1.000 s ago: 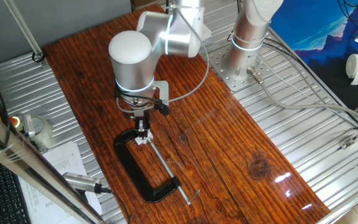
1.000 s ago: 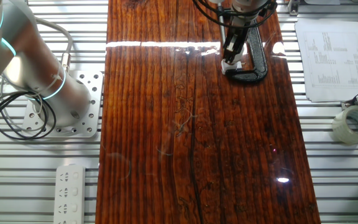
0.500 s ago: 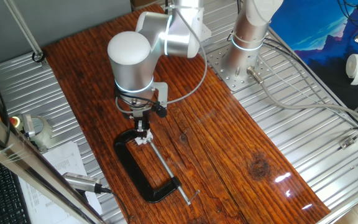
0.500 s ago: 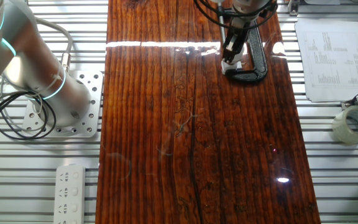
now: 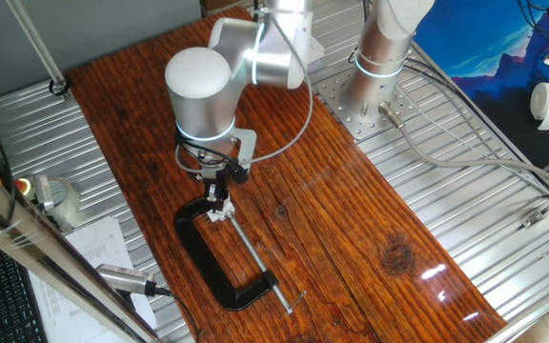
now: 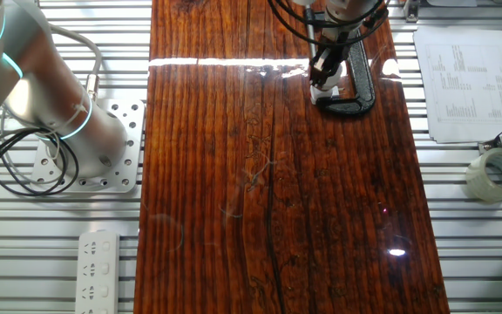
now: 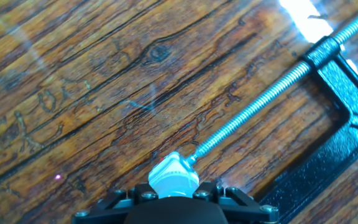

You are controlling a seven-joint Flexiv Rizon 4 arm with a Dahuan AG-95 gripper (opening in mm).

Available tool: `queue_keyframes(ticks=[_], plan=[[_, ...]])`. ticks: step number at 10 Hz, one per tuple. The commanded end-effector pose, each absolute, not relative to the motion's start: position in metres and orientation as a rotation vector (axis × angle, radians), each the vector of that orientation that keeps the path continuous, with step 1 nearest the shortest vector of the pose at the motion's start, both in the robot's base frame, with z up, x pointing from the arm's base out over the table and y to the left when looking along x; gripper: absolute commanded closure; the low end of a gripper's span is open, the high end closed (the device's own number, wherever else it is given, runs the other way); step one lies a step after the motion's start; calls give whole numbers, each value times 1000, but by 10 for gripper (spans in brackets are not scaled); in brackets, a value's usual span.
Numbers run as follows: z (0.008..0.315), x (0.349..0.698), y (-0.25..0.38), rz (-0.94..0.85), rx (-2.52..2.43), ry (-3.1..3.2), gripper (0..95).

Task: Install the light bulb by rotating it

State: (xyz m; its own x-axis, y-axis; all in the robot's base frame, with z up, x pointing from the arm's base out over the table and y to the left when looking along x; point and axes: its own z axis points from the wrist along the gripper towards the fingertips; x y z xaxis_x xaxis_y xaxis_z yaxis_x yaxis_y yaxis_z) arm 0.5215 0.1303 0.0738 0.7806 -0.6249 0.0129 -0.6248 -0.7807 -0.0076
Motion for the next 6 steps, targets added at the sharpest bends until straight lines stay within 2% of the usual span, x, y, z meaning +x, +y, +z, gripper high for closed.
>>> queue_keyframes(ticks=[1,6], plan=[[72,522,130,-30,-2935,1104,950],[72,522,129,-86,-2807,1361,950]])
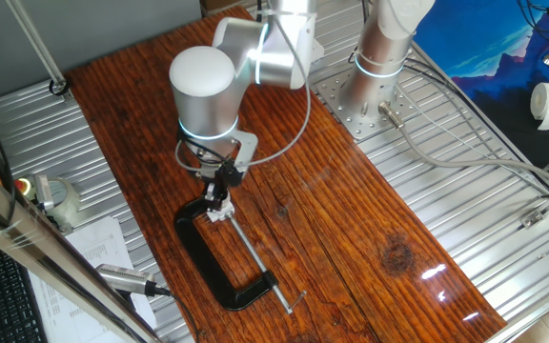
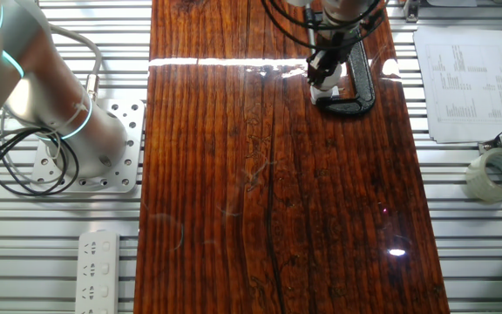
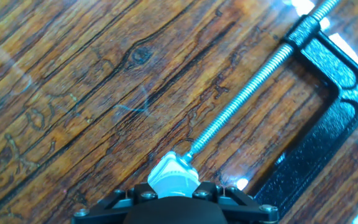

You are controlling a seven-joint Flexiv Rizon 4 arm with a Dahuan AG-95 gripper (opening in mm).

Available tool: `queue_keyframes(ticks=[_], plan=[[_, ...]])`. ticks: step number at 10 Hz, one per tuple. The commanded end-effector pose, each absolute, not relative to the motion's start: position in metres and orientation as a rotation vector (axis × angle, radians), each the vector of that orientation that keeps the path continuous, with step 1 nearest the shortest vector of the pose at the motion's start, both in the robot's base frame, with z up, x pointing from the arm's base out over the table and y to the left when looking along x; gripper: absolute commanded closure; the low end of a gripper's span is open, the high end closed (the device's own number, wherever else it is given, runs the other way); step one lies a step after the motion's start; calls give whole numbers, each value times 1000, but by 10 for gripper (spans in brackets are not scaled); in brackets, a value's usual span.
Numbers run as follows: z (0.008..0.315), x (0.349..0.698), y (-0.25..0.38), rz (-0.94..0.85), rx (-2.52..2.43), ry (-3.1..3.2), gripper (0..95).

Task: Install the light bulb by rotating it

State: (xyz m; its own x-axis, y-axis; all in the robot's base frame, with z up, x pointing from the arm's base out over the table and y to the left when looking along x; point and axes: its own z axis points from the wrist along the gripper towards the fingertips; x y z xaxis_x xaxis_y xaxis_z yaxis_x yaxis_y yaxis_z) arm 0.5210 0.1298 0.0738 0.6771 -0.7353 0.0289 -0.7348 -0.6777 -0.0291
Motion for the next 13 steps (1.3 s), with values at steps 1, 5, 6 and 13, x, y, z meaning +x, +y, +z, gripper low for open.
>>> queue_keyframes(ticks=[1,5,6,13], plan=[[72,522,129,-114,-2760,1421,950],[72,523,129,-131,-2659,1574,950],[72,523,129,-128,-2647,1593,950],[74,524,128,-38,-2505,1861,950]])
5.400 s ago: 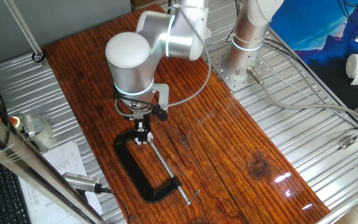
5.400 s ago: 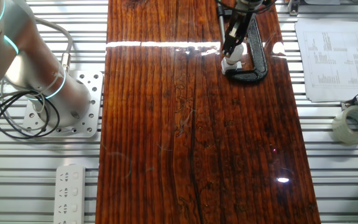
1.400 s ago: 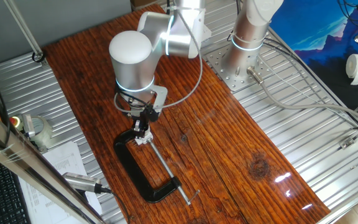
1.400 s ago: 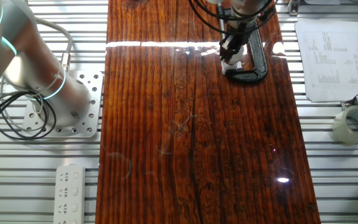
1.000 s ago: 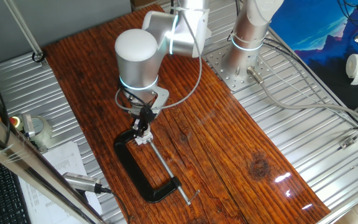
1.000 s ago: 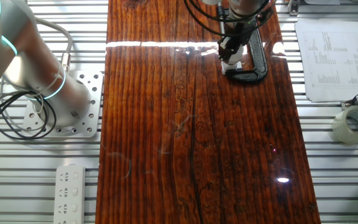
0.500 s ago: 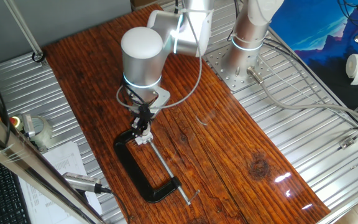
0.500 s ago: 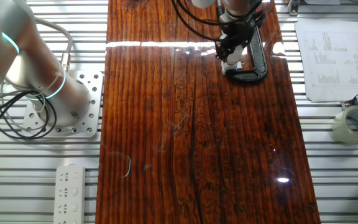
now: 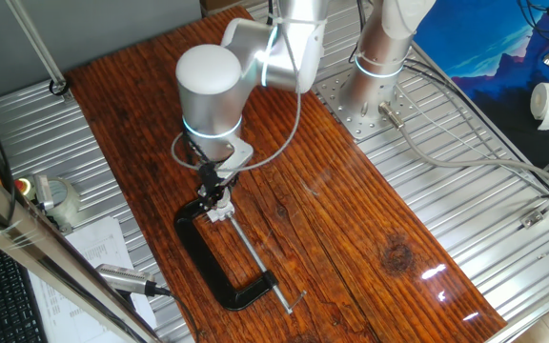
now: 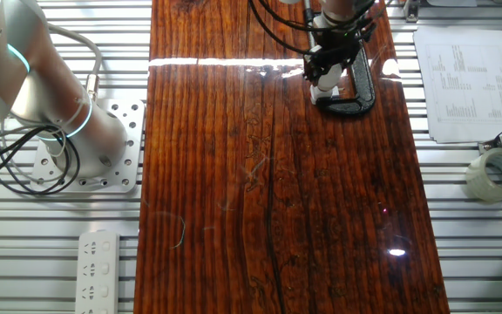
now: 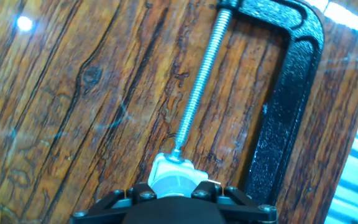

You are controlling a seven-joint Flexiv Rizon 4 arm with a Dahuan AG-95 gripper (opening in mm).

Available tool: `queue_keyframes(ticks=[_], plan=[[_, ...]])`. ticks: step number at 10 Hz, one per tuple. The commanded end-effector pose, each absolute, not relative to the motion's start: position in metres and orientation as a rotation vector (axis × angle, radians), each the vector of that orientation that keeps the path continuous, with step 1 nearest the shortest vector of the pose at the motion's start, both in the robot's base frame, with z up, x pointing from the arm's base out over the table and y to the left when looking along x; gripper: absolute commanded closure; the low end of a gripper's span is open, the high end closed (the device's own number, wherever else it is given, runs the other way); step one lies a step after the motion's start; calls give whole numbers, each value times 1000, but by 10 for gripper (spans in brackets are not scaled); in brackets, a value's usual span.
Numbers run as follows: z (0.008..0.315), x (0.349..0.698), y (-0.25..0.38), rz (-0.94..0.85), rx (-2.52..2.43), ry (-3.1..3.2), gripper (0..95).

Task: Install the light bulb by rotating it

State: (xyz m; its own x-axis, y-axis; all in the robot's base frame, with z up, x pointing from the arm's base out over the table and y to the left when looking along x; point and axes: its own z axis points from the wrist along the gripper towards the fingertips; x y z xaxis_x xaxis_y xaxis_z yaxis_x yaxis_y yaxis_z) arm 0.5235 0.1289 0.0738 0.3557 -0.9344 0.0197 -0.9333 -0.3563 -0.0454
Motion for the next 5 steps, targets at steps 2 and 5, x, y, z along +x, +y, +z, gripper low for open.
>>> queue_keyframes(ticks=[2,5], plan=[[75,525,129,-25,-2429,1955,950],[74,525,129,-12,-2330,2084,950]])
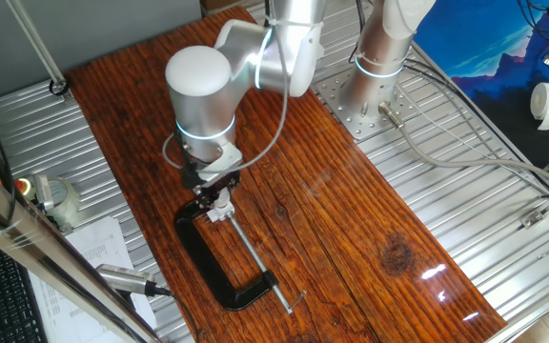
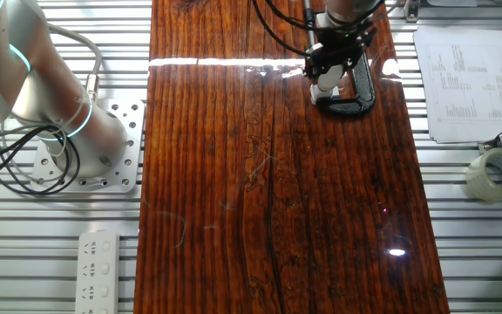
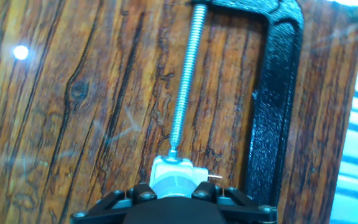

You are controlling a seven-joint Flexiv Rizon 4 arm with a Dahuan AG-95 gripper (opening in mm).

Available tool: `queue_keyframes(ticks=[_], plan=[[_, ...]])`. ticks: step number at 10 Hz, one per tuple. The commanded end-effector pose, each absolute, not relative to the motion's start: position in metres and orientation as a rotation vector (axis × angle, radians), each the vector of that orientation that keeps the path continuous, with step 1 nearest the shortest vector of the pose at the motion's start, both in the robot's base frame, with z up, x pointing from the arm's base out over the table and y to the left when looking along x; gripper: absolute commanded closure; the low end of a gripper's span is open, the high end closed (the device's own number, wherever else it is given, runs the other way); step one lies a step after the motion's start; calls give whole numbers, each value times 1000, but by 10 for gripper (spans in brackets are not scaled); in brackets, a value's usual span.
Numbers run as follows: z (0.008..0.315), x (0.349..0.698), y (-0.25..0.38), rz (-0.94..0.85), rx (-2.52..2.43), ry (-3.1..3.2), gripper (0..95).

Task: Install the light bulb by rotating it

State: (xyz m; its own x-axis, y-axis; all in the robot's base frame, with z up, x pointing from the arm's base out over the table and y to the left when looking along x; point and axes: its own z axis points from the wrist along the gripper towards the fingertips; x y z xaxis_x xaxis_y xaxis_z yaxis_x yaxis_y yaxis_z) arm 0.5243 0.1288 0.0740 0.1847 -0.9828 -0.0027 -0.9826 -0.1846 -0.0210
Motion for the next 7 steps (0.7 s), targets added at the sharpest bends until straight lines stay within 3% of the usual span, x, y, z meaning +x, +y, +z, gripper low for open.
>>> queue_keyframes(ticks=[1,7], plan=[[74,525,129,-13,-2278,2141,950],[75,526,122,1,-2015,2387,950]])
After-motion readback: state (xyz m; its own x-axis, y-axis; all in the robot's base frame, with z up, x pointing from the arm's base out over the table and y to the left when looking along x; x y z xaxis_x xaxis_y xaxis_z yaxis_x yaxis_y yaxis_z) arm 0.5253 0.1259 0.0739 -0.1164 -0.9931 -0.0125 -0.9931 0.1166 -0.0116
